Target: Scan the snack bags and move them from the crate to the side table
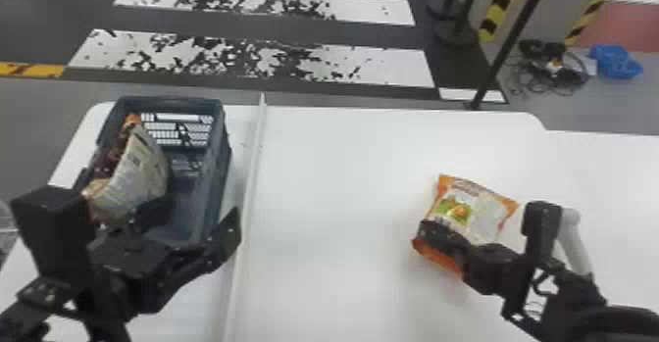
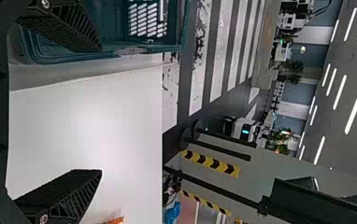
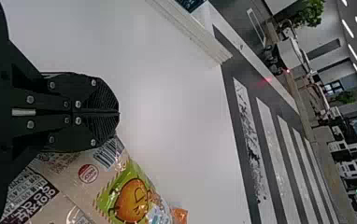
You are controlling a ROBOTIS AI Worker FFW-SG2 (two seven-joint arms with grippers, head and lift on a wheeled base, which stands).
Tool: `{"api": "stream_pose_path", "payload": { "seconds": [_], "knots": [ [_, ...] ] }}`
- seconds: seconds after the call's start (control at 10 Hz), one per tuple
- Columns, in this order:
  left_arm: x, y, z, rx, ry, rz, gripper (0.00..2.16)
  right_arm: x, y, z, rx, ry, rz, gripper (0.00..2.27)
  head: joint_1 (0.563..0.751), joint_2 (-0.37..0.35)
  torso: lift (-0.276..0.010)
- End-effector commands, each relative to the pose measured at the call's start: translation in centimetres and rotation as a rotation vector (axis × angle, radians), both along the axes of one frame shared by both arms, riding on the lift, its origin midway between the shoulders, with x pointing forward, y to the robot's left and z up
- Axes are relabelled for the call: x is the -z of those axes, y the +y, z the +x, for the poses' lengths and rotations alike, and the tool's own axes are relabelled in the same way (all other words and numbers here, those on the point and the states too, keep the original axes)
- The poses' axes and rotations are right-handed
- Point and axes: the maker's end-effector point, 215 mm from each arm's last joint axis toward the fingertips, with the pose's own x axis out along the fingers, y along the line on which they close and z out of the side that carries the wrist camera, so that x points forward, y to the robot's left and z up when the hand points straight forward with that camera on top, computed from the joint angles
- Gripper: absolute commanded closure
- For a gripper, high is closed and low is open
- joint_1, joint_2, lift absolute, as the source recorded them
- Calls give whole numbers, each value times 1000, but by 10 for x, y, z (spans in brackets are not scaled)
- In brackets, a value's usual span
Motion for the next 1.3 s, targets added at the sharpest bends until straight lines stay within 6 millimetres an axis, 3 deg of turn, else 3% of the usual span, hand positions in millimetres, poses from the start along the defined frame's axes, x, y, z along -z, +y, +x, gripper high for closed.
{"api": "stream_pose_path", "payload": {
  "seconds": [0.0, 0.3, 0.5, 0.7, 0.9, 1.2],
  "knots": [
    [-2, -3, -1, 8, -3, -4, 70, 1, -18, -3, 24, 5, -9, 2236, 695, -121, -87],
    [-5, -5, -2, 14, -6, -7, 70, -10, -47, -14, 65, -3, 20, 2236, 695, -183, -87],
    [-4, -8, -2, 20, -5, -7, 70, -52, -44, -14, 60, -70, 77, 2236, 695, -201, -87],
    [-4, -9, -3, 24, -5, -5, 70, -79, -62, 10, 92, -125, 72, 2236, 695, -211, -87],
    [-1, -8, -8, 30, 4, 3, 70, -59, -77, 36, 117, -112, 50, 2236, 695, -231, -87],
    [2, 0, -11, 24, 11, 12, 70, -29, -88, 59, 111, -147, -4, 2236, 695, -235, -87]
  ]
}}
